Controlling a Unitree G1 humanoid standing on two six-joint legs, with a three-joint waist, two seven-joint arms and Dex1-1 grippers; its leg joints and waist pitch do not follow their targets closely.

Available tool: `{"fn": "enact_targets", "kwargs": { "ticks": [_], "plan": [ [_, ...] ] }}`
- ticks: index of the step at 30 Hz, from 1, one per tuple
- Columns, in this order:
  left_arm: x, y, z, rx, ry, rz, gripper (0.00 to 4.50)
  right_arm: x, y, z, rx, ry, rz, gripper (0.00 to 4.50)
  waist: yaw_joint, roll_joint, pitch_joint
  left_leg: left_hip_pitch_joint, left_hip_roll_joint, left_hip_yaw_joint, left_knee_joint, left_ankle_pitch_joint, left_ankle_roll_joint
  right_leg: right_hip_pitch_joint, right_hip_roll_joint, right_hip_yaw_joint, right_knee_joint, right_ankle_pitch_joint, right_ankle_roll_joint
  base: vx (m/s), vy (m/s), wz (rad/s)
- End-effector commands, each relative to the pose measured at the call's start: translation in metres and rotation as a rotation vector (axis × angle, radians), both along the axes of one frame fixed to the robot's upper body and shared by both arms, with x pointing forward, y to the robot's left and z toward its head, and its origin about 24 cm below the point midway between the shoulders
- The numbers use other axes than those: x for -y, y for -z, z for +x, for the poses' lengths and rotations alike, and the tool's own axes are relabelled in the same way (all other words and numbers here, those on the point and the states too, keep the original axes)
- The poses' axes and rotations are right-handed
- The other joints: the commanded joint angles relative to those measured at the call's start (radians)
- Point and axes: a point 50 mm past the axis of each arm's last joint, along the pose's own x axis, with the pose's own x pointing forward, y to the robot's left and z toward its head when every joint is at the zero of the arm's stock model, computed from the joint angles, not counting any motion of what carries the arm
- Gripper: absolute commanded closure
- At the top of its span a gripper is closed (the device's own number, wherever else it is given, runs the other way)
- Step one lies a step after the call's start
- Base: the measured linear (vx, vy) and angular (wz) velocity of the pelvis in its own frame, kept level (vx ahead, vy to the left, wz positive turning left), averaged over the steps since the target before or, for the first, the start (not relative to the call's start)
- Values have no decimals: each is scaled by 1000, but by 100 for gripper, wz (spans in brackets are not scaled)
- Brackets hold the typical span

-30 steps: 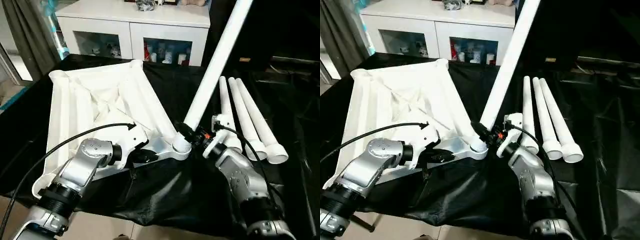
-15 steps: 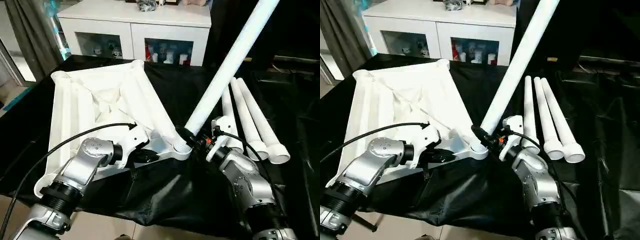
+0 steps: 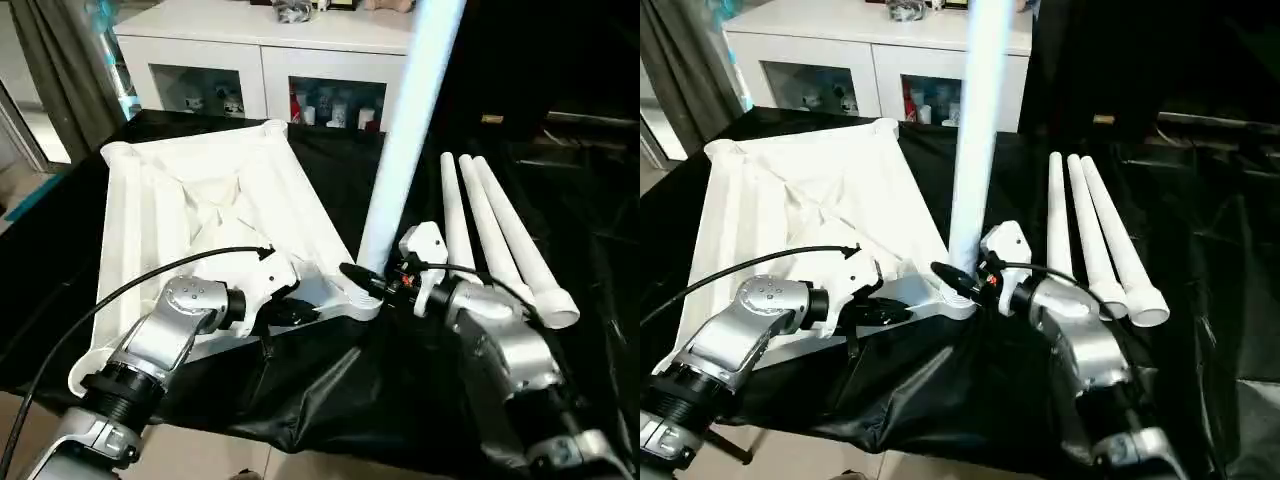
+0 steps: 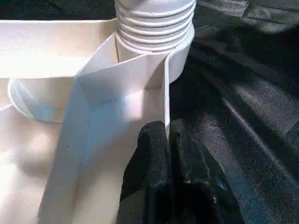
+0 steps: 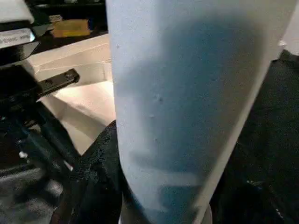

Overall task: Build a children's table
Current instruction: Insert table leg to table base

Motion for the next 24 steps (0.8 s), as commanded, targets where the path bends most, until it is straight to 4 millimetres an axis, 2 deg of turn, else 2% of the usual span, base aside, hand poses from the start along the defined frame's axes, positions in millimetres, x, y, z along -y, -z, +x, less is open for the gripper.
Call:
{"fn": "enact_targets", "kwargs": {
  "ticks": [1,2,3,4,5,7,8,12,13,15,17,20,23,24],
  "plan": [
    [-6,-9,3,45,0,21,450,15,37,-11,-190,-5,-118,260,-7,-3,-44,25,35,-16,-90,-414,-22,15,-67,33,-94,-406,-159,0,0,0],
    [-6,-10,3,45,4,20,450,16,37,-11,-191,-8,-119,260,-7,-4,-42,25,35,-16,-91,-417,-23,15,-67,33,-96,-408,-159,0,0,0],
    [-6,-10,1,44,23,18,450,17,38,-10,-199,-23,-123,260,-9,-11,-37,23,35,-15,-92,-420,-21,13,-66,33,-98,-415,-157,0,0,0],
    [-6,-12,-1,40,50,18,450,19,38,-10,-209,-43,-131,260,-9,-9,-39,23,35,-17,-92,-418,-22,15,-67,33,-95,-413,-158,0,0,0],
    [-5,-13,-4,38,82,14,450,20,38,-10,-214,-63,-138,260,-12,-14,-30,24,37,-16,-95,-426,-19,10,-67,35,-98,-419,-157,0,0,0],
    [-5,-14,-6,36,105,12,450,22,38,-9,-217,-80,-143,260,-14,-16,-29,24,38,-16,-97,-423,-20,11,-66,34,-97,-399,-160,0,0,0],
    [-6,-16,-8,28,130,13,450,22,37,-9,-221,-106,-145,260,-17,-23,-17,21,38,-15,-101,-416,-14,8,-63,36,-97,-378,-164,0,0,0],
    [-8,-20,-11,7,172,23,450,23,35,-6,-223,-144,-149,260,-22,-22,-17,24,39,-15,-102,-414,-15,10,-63,36,-94,-356,-179,0,0,0],
    [-9,-21,-11,6,178,28,450,23,34,-5,-222,-148,-150,260,-24,-23,-11,24,39,-14,-104,-416,-16,8,-62,36,-94,-346,-184,0,0,0],
    [-10,-24,-10,13,175,29,450,22,32,-2,-217,-150,-147,260,-28,-26,-10,23,39,-15,-105,-410,-18,11,-63,36,-93,-336,-190,0,0,0],
    [-12,-29,-7,23,158,20,450,21,31,1,-215,-149,-133,260,-34,-31,-3,23,39,-15,-107,-425,-18,9,-64,35,-96,-362,-194,0,0,0],
    [-13,-31,-8,22,158,17,450,19,31,0,-218,-162,-125,260,-33,-28,2,28,41,-17,-109,-460,-26,4,-67,38,-103,-434,-179,0,0,0],
    [-13,-32,-8,17,161,18,450,18,32,-1,-219,-170,-124,260,-34,-30,6,28,42,-20,-112,-475,-32,2,-69,39,-106,-465,-168,0,0,0],
    [-14,-33,-9,15,163,19,450,18,32,-1,-220,-172,-124,260,-34,-27,5,28,43,-21,-113,-472,-33,3,-69,39,-105,-460,-169,0,0,0]
  ]
}}
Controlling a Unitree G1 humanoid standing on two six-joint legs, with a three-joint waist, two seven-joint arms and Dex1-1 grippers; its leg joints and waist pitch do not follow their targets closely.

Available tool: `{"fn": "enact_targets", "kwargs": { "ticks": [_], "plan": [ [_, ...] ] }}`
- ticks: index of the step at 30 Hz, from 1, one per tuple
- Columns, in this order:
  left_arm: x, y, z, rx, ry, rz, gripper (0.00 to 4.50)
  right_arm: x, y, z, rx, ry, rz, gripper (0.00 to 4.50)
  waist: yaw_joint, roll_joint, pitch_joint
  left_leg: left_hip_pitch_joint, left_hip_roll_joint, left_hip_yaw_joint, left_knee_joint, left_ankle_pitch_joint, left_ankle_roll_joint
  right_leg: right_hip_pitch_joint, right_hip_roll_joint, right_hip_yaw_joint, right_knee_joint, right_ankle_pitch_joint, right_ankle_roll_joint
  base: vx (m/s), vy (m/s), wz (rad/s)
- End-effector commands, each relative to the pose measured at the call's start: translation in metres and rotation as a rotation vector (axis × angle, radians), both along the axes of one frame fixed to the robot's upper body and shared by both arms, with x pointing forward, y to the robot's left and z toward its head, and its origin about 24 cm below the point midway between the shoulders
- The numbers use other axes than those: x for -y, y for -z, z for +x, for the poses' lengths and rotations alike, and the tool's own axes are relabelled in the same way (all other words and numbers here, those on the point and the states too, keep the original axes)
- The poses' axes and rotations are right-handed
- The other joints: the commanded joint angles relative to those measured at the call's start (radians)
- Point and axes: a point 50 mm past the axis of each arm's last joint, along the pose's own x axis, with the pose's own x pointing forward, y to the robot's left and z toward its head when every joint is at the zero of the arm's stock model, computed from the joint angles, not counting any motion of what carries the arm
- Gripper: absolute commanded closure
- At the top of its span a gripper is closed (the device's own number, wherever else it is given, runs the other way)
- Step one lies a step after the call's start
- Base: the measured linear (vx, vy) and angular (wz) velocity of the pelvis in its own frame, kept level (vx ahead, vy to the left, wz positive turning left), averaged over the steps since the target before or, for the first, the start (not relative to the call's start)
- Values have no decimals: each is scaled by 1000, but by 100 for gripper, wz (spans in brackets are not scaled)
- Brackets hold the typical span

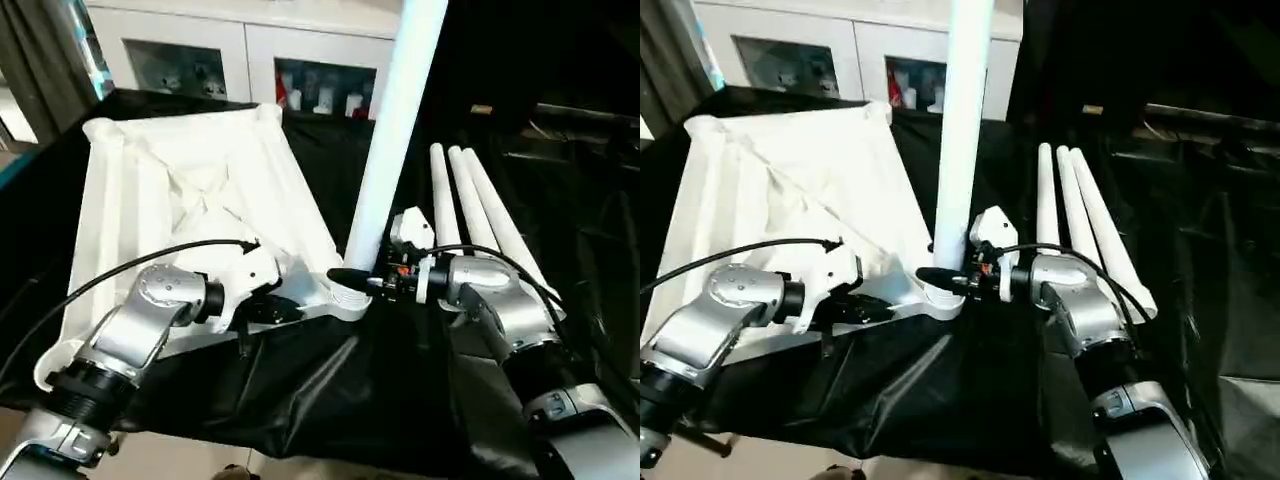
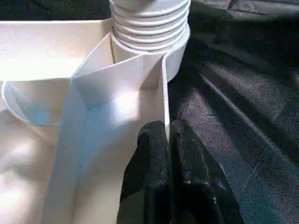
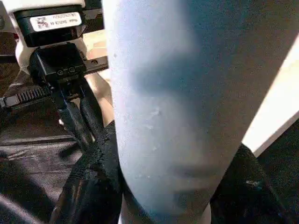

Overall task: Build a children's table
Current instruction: Insert table leg to table base

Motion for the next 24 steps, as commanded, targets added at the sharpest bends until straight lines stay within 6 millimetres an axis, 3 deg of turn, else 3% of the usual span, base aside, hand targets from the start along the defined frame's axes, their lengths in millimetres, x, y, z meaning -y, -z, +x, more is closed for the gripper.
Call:
{"fn": "enact_targets", "kwargs": {
  "ticks": [1,7,10,13,14,17,19,21,24],
  "plan": [
    [4,-13,-4,-6,99,-30,450,22,48,-13,-204,86,-141,260,-4,16,-27,26,44,-22,-95,-469,-34,6,-70,39,-98,-442,-173,0,0,0],
    [4,-14,3,8,26,-27,450,20,50,-3,-185,237,-130,260,-15,16,-24,27,42,-23,-97,-497,-47,1,-71,40,-101,-485,-170,0,0,0],
    [7,-16,17,45,-117,-28,450,14,56,0,-166,345,-152,260,-20,15,-21,30,41,-27,-98,-519,-59,-3,-72,37,-106,-532,-157,0,0,0],
    [13,-21,27,63,-216,-31,450,4,63,1,-162,419,-181,260,-26,15,-21,20,39,-31,-103,-499,-63,6,-74,34,-106,-524,-146,0,0,0],
    [16,-23,30,74,-256,-24,450,-3,65,4,-170,467,-185,260,-26,19,-21,22,40,-29,-104,-494,-62,2,-73,35,-108,-505,-152,0,0,0],
    [20,-26,35,87,-302,-12,450,-11,69,8,-196,533,-200,260,-32,19,-18,17,36,-30,-104,-496,-62,4,-73,34,-107,-506,-155,0,0,0],
    [25,-27,40,104,-375,15,450,-21,73,11,-232,606,-231,260,-33,23,-18,20,38,-30,-103,-498,-64,1,-74,36,-108,-505,-155,0,0,0],
    [38,-29,45,120,-458,26,450,-36,76,14,-301,703,-241,260,-37,21,-18,26,35,-31,-100,-519,-68,-2,-72,34,-110,-517,-156,0,0,0],
    [46,-29,46,134,-480,32,450,-42,76,16,-317,740,-244,260,-38,21,-15,28,33,-31,-99,-544,-63,-6,-72,33,-116,-547,-136,0,0,0]
  ]
}}
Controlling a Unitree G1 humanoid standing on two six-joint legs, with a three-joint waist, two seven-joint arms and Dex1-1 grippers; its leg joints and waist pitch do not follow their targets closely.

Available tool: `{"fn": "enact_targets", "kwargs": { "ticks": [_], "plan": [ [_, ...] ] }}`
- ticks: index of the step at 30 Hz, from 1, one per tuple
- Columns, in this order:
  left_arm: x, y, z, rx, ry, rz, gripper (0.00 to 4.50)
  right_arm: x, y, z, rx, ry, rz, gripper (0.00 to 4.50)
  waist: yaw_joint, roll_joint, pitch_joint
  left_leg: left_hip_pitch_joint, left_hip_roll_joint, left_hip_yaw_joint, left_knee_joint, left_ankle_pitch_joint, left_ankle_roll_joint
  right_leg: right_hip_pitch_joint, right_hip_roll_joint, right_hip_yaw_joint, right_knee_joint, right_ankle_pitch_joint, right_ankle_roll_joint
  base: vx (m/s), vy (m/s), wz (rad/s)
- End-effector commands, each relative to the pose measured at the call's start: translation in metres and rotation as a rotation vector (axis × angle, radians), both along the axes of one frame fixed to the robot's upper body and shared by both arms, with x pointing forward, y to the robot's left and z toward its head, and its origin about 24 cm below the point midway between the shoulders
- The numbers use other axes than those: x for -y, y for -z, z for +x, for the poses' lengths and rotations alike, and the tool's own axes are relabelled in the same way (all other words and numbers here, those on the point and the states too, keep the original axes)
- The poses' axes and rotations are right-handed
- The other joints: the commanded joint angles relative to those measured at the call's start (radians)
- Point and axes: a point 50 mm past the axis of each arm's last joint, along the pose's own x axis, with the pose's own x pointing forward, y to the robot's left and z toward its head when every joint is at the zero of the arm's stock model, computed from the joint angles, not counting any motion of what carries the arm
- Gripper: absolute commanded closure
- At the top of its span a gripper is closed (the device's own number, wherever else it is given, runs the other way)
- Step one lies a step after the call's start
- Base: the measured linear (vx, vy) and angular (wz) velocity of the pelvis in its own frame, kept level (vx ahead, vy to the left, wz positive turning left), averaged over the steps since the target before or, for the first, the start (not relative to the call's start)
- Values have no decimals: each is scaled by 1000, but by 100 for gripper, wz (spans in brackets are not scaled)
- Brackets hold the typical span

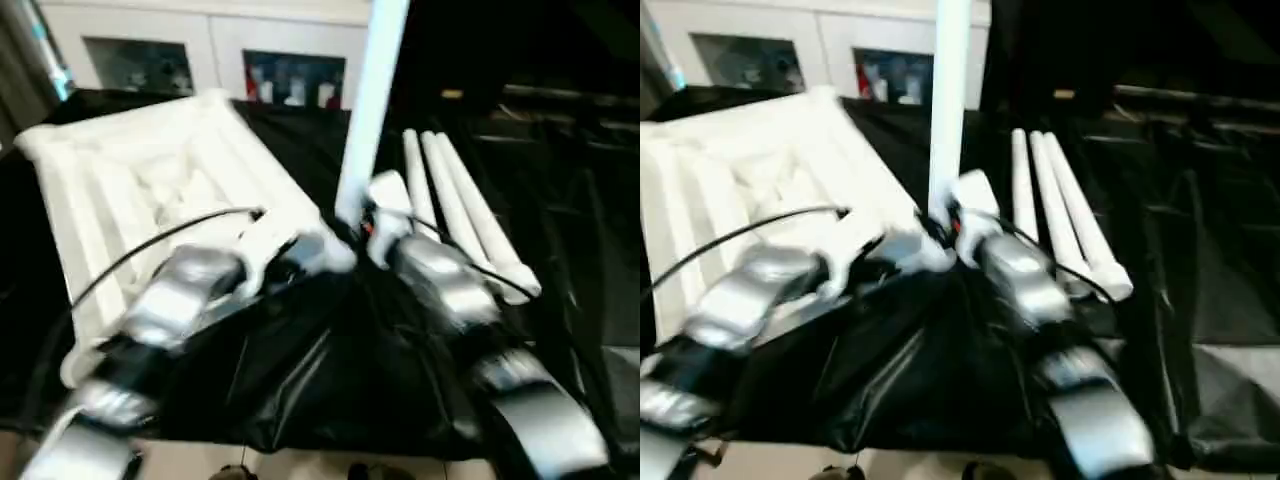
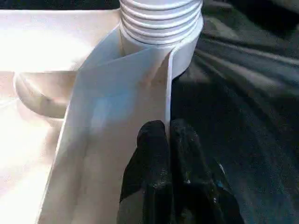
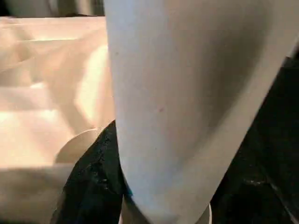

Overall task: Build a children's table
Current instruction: Insert table leg to table base

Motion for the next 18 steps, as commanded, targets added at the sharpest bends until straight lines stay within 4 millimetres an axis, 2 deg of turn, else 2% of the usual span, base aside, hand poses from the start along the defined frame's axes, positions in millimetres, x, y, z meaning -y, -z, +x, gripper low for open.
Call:
{"fn": "enact_targets", "kwargs": {
  "ticks": [1,2,4,8,17,18],
  "plan": [
    [10,-18,6,80,-21,0,450,8,79,-32,-374,51,-144,260,-1,15,-33,23,38,-30,-88,-545,-61,3,-71,34,-102,-543,-134,0,0,0],
    [12,-17,6,82,-23,3,450,6,79,-32,-377,56,-141,260,-1,15,-33,19,37,-32,-90,-544,-60,7,-70,33,-101,-537,-129,0,0,0],
    [16,-17,6,83,-28,-2,450,2,78,-31,-382,66,-136,260,0,14,-38,21,37,-29,-88,-535,-56,5,-69,35,-101,-516,-130,0,0,0],
    [21,-16,6,80,-38,-1,450,-4,75,-29,-376,59,-142,260,-1,16,-39,20,37,-27,-89,-535,-56,5,-66,34,-98,-476,-142,0,0,0],
    [21,-16,6,74,-34,-2,450,-9,69,-25,-360,53,-119,260,-5,20,-38,24,36,-30,-89,-571,-56,0,-68,34,-104,-525,-132,0,0,0],
    [20,-15,6,74,-23,1,450,-9,66,-23,-355,59,-89,225,-5,20,-38,24,36,-30,-89,-571,-56,0,-68,34,-104,-525,-132,0,0,0]
  ]
}}
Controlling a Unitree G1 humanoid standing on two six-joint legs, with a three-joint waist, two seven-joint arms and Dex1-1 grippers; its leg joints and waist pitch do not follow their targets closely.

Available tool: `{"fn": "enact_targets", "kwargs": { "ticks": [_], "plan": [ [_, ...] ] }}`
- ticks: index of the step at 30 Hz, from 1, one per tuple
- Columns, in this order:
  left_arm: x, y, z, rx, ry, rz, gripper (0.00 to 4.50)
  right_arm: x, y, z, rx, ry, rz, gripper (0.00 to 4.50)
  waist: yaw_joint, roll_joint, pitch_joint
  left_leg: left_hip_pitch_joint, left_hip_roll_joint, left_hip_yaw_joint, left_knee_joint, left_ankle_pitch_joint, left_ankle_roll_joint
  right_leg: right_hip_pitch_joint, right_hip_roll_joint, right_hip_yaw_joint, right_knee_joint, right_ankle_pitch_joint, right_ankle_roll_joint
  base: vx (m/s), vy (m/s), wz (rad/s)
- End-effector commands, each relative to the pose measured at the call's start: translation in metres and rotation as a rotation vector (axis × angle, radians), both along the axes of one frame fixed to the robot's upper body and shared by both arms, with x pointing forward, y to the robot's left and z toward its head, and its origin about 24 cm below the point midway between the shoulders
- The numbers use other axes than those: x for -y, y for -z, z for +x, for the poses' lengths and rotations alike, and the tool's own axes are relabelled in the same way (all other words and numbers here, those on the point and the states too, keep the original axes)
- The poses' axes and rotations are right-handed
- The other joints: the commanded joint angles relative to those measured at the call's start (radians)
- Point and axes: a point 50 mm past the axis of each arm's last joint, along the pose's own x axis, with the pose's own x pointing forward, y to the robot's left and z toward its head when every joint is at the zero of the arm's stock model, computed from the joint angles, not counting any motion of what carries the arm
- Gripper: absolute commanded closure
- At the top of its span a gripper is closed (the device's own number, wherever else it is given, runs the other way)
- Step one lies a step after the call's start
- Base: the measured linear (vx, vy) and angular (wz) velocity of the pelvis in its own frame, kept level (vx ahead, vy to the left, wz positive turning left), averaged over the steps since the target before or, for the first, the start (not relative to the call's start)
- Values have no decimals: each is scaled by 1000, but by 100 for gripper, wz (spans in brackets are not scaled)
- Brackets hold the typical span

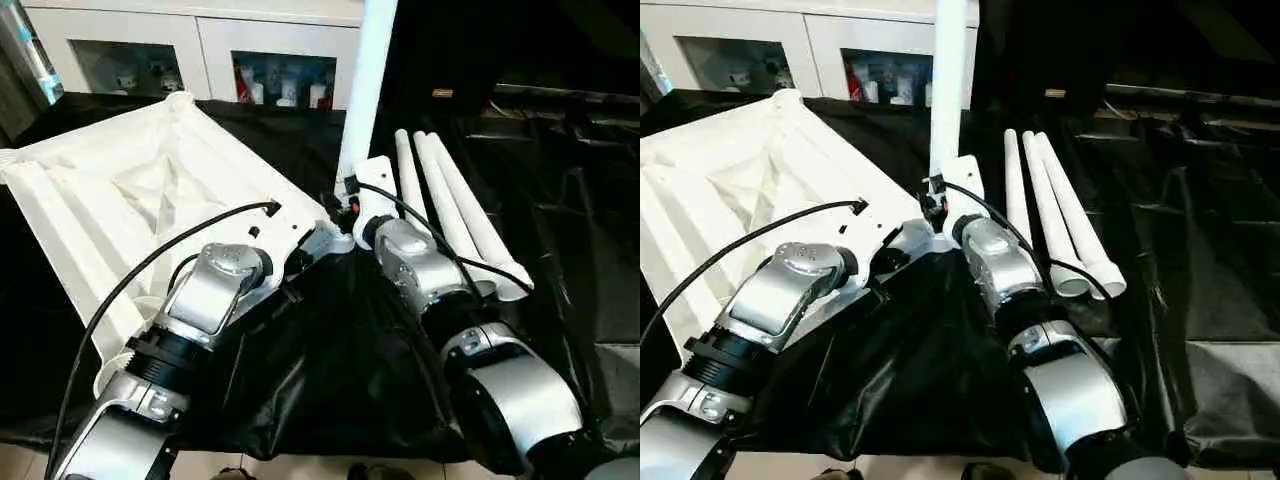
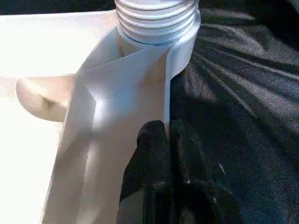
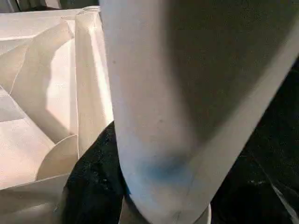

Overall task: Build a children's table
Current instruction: Insert table leg to table base

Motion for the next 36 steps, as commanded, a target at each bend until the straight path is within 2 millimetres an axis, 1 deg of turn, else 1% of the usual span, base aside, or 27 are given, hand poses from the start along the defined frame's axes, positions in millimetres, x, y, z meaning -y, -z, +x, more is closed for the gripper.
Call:
{"fn": "enact_targets", "kwargs": {
  "ticks": [1,2,4,5,6,7,8,10,12,13,14,15,16,17,18,20,22,25,26,27,28,30,32,33,34,35,36],
  "plan": [
    [10,-15,4,55,39,-16,450,2,71,-32,-322,-14,-60,225,3,19,-37,20,39,-30,-88,-575,-56,0,-67,32,-104,-526,-131,0,0,0],
    [9,-14,4,57,44,-15,450,2,69,-31,-316,-8,-49,225,3,21,-37,20,39,-31,-88,-575,-57,0,-67,32,-103,-519,-132,0,0,0],
    [8,-14,3,58,47,-19,450,1,65,-29,-300,-11,-25,185,4,22,-40,19,40,-29,-88,-564,-57,2,-67,33,-101,-489,-140,0,0,0],
    [7,-15,3,62,53,-21,450,-1,61,-27,-284,-18,-9,184,4,22,-39,19,40,-28,-89,-561,-57,2,-66,33,-100,-474,-146,0,0,0],
    [7,-15,3,62,53,-21,450,-1,61,-27,-284,-18,-9,183,3,23,-42,19,40,-27,-87,-551,-57,3,-67,34,-98,-459,-154,0,0,0],
    [7,-15,3,64,57,-23,450,-2,57,-25,-270,-24,10,177,5,24,-45,15,42,-25,-88,-524,-55,7,-67,35,-93,-413,-164,0,0,0],
    [6,-15,3,67,64,-25,450,-3,54,-23,-254,-34,19,146,6,22,-45,13,40,-23,-88,-504,-50,11,-65,34,-91,-386,-176,0,0,0],
    [6,-15,2,69,69,-26,450,-3,52,-23,-245,-40,22,139,8,24,-45,11,40,-19,-86,-472,-44,15,-66,36,-88,-356,-189,0,0,0],
    [6,-16,1,84,93,-27,450,-5,48,-21,-225,-58,34,133,10,24,-51,12,40,-16,-83,-437,-38,19,-67,37,-86,-323,-203,0,0,0],
    [6,-15,0,82,102,-27,450,-6,44,-20,-212,-72,42,119,13,23,-55,9,41,-13,-81,-392,-32,26,-68,37,-81,-268,-217,0,0,0],
    [5,-15,-1,81,105,-26,450,-6,42,-19,-201,-79,48,103,14,19,-59,4,40,-10,-78,-337,-21,34,-66,36,-72,-203,-232,0,0,0],
    [5,-15,-1,81,108,-26,450,-6,40,-18,-192,-82,55,95,15,21,-59,1,40,-10,-77,-313,-16,37,-66,35,-69,-176,-240,0,0,0],
    [5,-15,-2,83,111,-26,450,-5,38,-17,-186,-83,60,91,17,24,-62,4,40,-5,-72,-276,-3,38,-65,35,-66,-122,-255,0,0,0],
    [5,-15,-2,86,117,-26,450,-5,37,-16,-179,-88,64,84,16,23,-65,-1,38,-4,-68,-228,9,44,-64,34,-58,-61,-272,0,0,0],
    [4,-15,-3,87,124,-27,450,-4,34,-15,-166,-99,71,71,18,23,-66,-1,38,-3,-66,-205,16,47,-64,33,-56,-31,-279,0,0,0],
    [2,-14,-5,92,145,-27,450,-2,28,-13,-136,-128,79,51,18,23,-71,-5,37,-2,-59,-144,41,54,-62,30,-45,62,-302,0,0,0],
    [1,-13,-6,96,166,-31,450,1,24,-12,-111,-152,77,38,19,23,-71,-5,38,0,-57,-127,57,55,-62,29,-42,92,-315,0,0,0],
    [-2,-12,-9,90,189,-38,450,7,18,-10,-71,-189,58,10,20,23,-72,0,40,2,-55,-131,66,55,-63,29,-42,71,-326,0,0,0],
    [-3,-11,-10,94,207,-41,450,11,15,-10,-51,-209,43,4,22,20,-74,0,41,2,-52,-122,71,58,-63,29,-40,76,-328,0,0,0],
    [-5,-10,-10,91,210,-41,450,14,13,-9,-35,-225,31,4,23,18,-75,0,40,4,-52,-117,73,58,-61,29,-40,80,-327,0,0,0],
    [-7,-9,-11,89,213,-41,450,17,12,-10,-21,-239,20,4,27,21,-76,4,42,5,-50,-110,78,55,-61,30,-38,86,-328,0,0,0],
    [-12,-7,-15,78,247,-60,450,30,6,-12,13,-302,4,4,33,13,-78,3,41,7,-47,-94,88,59,-59,29,-34,102,-327,0,0,0],
    [-13,-6,-18,74,271,-71,450,37,3,-14,27,-345,-13,4,39,14,-81,5,41,8,-44,-82,95,58,-58,29,-30,119,-326,0,0,0],
    [-17,-5,-21,70,305,-79,450,48,1,-20,43,-409,-35,4,40,11,-81,5,42,8,-44,-82,96,57,-58,29,-31,117,-326,0,0,0],
    [-17,-4,-22,69,312,-80,450,50,0,-21,46,-422,-39,4,46,12,-82,5,42,7,-42,-83,99,59,-58,28,-30,112,-316,0,0,0],
    [-19,-4,-23,64,317,-77,450,55,-1,-23,48,-451,-43,4,47,11,-82,4,42,7,-42,-89,96,58,-58,28,-30,97,-313,0,0,0],
    [-19,-4,-23,64,317,-77,450,55,-1,-23,48,-451,-43,4,48,11,-82,6,42,9,-41,-102,91,55,-59,29,-32,74,-314,0,0,0]
  ]
}}
